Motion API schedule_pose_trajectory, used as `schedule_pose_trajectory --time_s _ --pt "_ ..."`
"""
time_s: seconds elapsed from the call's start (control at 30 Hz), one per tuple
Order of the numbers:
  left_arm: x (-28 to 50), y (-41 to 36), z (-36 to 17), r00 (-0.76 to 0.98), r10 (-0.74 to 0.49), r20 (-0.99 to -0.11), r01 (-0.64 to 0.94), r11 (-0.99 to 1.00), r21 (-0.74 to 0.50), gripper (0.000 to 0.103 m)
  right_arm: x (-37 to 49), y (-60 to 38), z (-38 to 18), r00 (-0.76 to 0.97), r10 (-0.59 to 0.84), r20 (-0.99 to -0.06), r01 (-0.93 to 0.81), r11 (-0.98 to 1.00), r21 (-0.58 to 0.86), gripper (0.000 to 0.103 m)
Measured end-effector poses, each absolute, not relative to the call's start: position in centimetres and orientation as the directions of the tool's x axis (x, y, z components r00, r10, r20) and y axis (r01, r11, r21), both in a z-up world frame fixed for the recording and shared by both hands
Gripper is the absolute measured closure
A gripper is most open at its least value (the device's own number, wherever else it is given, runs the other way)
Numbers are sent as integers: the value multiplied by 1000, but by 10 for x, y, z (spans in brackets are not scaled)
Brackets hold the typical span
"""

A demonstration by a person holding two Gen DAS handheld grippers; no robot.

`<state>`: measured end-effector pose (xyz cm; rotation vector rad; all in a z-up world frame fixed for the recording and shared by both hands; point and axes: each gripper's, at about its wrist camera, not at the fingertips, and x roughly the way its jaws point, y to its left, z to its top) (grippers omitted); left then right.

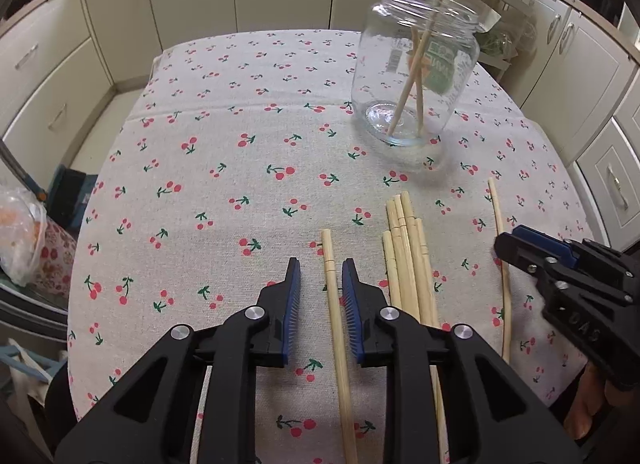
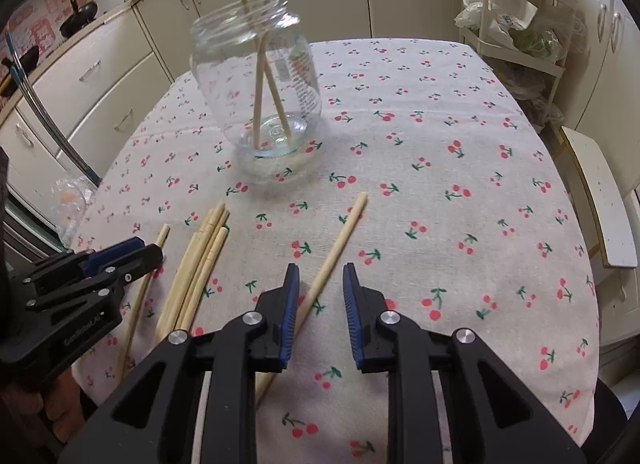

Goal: Organize utensils
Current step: 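Grasp a loose chopstick with the right gripper while the left gripper grasps another, then lift both held chopsticks upright and carry them over the jar mouth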

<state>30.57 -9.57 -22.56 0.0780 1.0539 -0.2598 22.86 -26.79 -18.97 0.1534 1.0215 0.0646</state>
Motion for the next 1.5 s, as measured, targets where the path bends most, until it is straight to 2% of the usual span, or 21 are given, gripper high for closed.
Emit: schedule_pose_trajectory --time_s 0.03,0.07,0.17,0.37,0.63,0.8,0.93,1.07,1.5 --pt "306 -97 -226 469 -177 -865 255 965 -59 85 230 -264 -190 527 103 -843 10 992 128 86" --pt "306 -97 -226 468 -181 -865 259 964 -61 95 230 -262 -190 528 97 -844 1 993 115 93" --pt "306 -93 -224 440 -231 -868 270 956 -117 98 230 -262 -188 529 111 -842 -17 993 121 98" --pt "306 -91 -226 430 -240 -870 282 951 -124 97 234 -272 -187 501 119 -857 -6 991 134 98" --pt "306 -99 -226 443 -213 -871 305 949 -77 98 236 -262 -190 503 78 -861 -50 997 61 98" --pt "309 -91 -221 424 -256 -869 300 945 -133 98 236 -275 -186 499 168 -850 -14 983 185 98" --pt "309 -84 -203 460 -317 -829 292 936 -196 98 233 -294 -180 526 301 -796 41 925 377 98" --pt "312 -80 -179 510 -367 -778 285 925 -250 98 227 -304 -166 588 370 -719 49 871 489 98" --pt "325 -83 -79 705 -486 -516 335 870 -361 98 231 -321 -92 801 363 -476 -13 806 591 98"
